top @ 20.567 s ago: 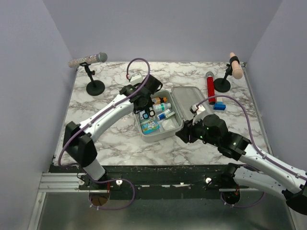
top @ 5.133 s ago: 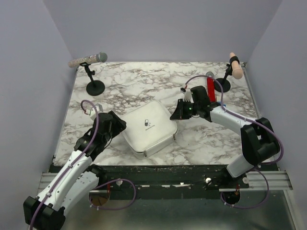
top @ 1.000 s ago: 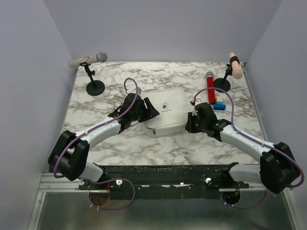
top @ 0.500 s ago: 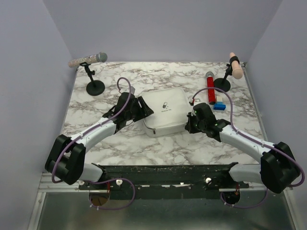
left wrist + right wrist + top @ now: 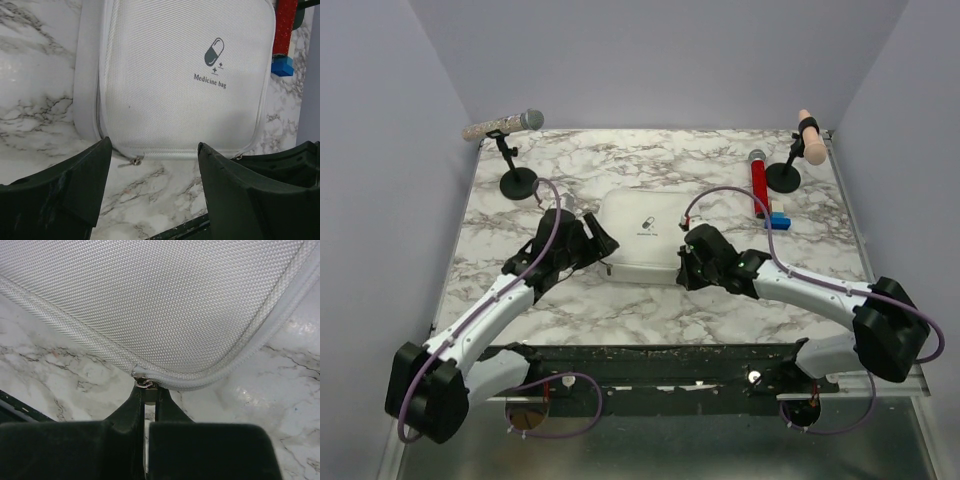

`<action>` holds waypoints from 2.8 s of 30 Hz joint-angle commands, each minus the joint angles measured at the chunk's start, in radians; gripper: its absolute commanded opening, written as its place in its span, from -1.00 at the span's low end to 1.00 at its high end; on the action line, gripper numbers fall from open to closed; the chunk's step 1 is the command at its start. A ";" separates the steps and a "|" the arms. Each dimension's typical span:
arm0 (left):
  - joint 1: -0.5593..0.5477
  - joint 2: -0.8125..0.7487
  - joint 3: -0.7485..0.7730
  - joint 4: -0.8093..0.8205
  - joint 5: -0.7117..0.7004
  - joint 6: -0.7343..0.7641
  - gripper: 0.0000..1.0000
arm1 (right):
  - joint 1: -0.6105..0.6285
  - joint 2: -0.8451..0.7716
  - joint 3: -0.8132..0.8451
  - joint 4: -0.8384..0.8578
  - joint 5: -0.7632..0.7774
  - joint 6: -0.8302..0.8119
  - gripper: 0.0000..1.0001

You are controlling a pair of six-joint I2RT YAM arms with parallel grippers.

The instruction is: Organize the medicine kit

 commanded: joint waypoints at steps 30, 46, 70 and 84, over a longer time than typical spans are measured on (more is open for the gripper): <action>0.011 0.276 0.015 0.180 -0.071 -0.145 0.53 | 0.105 -0.006 0.002 -0.070 0.037 0.034 -0.99; 0.040 0.224 0.013 0.255 0.012 -0.209 0.71 | 0.114 0.034 0.042 -0.074 0.040 0.046 -0.99; -0.001 0.495 0.253 0.172 -0.151 0.033 -0.09 | 0.116 0.060 0.109 -0.088 0.008 0.008 -0.99; 0.069 0.607 0.365 0.108 -0.180 0.140 -1.00 | 0.113 0.008 0.037 -0.168 0.151 0.056 -0.99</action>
